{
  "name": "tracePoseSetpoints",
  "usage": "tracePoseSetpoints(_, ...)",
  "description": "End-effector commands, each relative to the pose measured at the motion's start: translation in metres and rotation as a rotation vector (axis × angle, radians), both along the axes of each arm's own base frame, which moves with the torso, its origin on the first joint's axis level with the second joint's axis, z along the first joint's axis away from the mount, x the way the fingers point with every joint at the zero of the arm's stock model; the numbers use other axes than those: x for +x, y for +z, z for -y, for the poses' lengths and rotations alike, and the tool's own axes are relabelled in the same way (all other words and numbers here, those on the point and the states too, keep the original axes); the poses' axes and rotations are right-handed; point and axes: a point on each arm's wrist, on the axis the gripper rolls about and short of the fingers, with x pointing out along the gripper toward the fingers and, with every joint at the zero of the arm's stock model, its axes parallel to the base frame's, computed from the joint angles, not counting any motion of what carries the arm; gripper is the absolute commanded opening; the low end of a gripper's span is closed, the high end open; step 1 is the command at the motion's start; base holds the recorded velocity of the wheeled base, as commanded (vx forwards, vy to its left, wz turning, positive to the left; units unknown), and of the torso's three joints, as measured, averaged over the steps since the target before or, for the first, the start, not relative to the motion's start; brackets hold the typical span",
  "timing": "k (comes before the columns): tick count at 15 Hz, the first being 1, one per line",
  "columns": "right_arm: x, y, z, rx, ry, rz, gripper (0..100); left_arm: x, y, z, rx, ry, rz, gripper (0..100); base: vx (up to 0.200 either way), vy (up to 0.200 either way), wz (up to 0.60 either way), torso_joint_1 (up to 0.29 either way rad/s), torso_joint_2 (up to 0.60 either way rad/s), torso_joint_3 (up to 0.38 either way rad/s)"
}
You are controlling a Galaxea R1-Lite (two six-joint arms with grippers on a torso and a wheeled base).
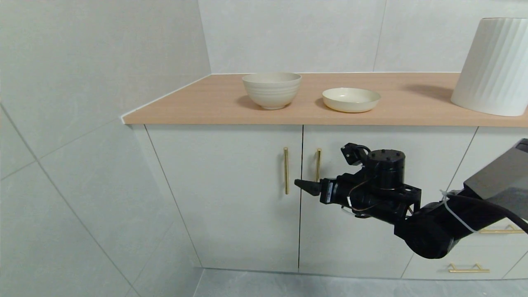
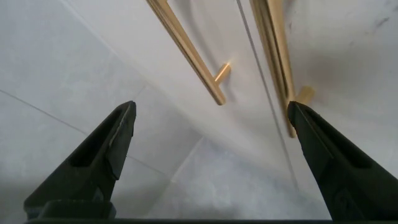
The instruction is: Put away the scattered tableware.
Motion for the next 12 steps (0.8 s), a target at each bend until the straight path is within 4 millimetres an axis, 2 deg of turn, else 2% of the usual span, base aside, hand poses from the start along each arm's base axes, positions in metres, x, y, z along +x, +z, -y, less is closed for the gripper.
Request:
tracePoseSetpoints(1, 0.0006, -0.0026, -0.005, 0.015, 0.009, -0.007, 100, 0.0, 0.0, 0.0, -0.001, 0.0, 0.0, 100, 0.0, 0.0, 0.0, 0.0, 0.0, 0.0)
tracePoseSetpoints(5, 0.0043, -0.0052, -0.0077, 0.02, 0.001, -0.004, 100, 0.0, 0.0002, 0.0, -0.001, 0.0, 0.002, 100, 0.0, 0.0, 0.0, 0.0, 0.0, 0.0)
tracePoseSetpoints(9, 0.0019, 0.0018, -0.0047, 0.025, -0.009, 0.009, 100, 0.0, 0.0, 0.0, -0.001, 0.0, 0.0, 100, 0.0, 0.0, 0.0, 0.0, 0.0, 0.0)
tracePoseSetpoints(12, 0.0066, -0.0061, -0.0075, 0.028, -0.012, 0.015, 100, 0.0, 0.0, 0.0, -0.001, 0.0, 0.0, 100, 0.0, 0.0, 0.0, 0.0, 0.0, 0.0)
